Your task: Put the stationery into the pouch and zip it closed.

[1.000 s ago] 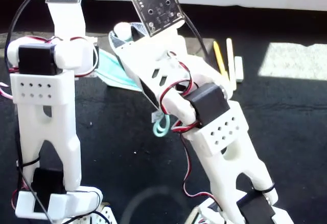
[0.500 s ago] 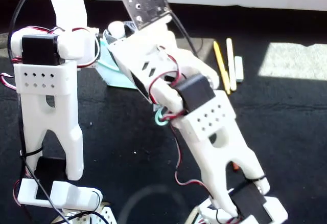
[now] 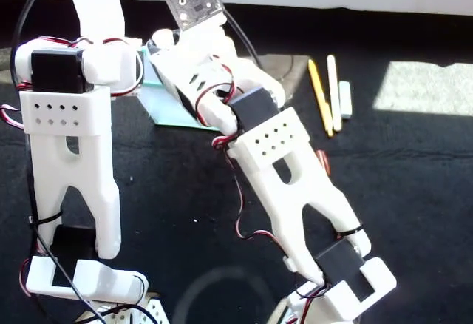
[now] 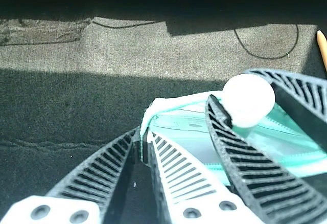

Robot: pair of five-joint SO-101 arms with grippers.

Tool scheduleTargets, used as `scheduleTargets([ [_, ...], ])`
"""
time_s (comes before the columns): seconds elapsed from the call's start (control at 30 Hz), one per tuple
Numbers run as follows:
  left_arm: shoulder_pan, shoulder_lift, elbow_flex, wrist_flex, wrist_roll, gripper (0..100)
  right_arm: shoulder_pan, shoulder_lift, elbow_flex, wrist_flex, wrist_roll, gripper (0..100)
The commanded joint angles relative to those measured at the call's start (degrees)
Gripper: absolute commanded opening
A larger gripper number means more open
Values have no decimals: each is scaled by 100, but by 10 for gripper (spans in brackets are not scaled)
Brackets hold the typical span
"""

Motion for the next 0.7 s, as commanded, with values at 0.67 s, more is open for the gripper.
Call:
scheduleTargets([
  [0.67,75,356,48,44,44,8,901,31,-4110,2791,-18,194],
])
